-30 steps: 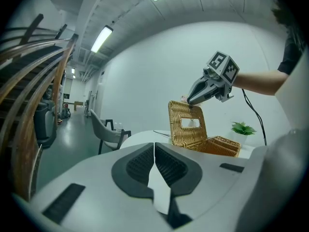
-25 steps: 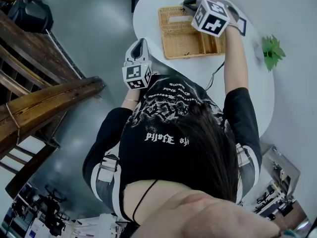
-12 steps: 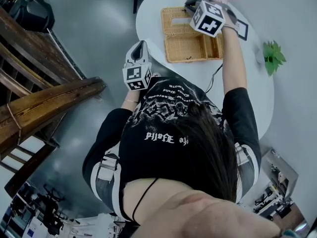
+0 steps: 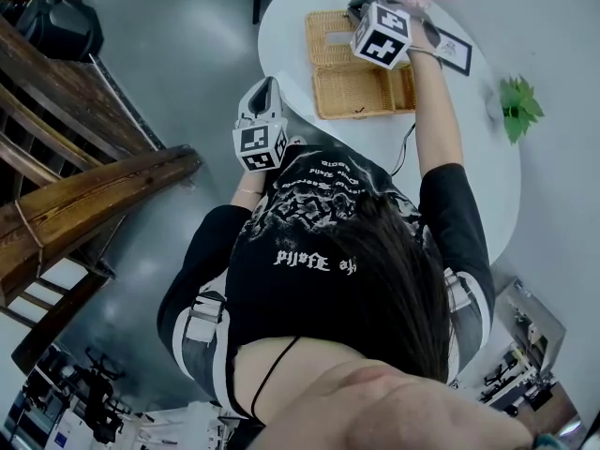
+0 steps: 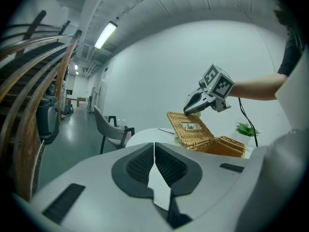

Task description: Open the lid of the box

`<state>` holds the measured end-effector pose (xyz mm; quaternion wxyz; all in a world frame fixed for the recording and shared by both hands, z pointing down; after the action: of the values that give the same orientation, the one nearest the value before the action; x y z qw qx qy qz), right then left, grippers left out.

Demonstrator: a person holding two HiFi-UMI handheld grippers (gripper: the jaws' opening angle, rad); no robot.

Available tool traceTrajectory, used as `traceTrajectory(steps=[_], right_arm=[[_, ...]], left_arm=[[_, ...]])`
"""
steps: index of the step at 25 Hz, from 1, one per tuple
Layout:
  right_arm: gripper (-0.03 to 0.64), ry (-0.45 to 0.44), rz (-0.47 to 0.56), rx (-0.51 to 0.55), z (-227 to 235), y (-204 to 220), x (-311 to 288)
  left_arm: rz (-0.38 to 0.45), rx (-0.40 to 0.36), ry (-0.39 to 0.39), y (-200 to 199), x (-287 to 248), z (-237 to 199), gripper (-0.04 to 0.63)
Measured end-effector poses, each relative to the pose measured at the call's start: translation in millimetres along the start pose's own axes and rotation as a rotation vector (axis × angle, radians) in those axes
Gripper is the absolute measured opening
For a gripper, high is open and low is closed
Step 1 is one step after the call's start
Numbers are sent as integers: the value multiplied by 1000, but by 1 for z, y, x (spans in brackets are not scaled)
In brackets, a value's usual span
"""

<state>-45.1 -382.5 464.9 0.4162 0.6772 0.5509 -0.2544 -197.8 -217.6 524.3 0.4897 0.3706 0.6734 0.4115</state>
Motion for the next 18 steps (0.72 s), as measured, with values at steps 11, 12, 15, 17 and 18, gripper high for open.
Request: traceTrajectory(steps=[11,12,15,17,18], right_arm=[[32,5,-29,-52,0,1,-20],[32,7,-31,-50,0,2,-22],[32,15,-44,-54,-1,5,-28],[32,17,-49,-63,-1,6,-33],[32,16,-48,-68,-1,6,-34]], left_arm=[[-17,6,-10,4,-2,-9,25],[-20,8,-10,5,-3,-10,25],[-29,12,-11,5,-5,-11,25],[-31,11,-9,5,-6,-12,25],[-32,11,-8,5,-6,-13,25]])
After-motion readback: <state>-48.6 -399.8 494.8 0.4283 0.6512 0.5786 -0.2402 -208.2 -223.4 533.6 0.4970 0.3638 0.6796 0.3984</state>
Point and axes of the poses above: the fingertips, and each gripper's own axes: x backward along the fingers, z to its right, y out of its underside, the point moved 2 cm from there along x, backward along the fingers, and after that the axes turned 3 degrees about -z, right-handed, at the moved point
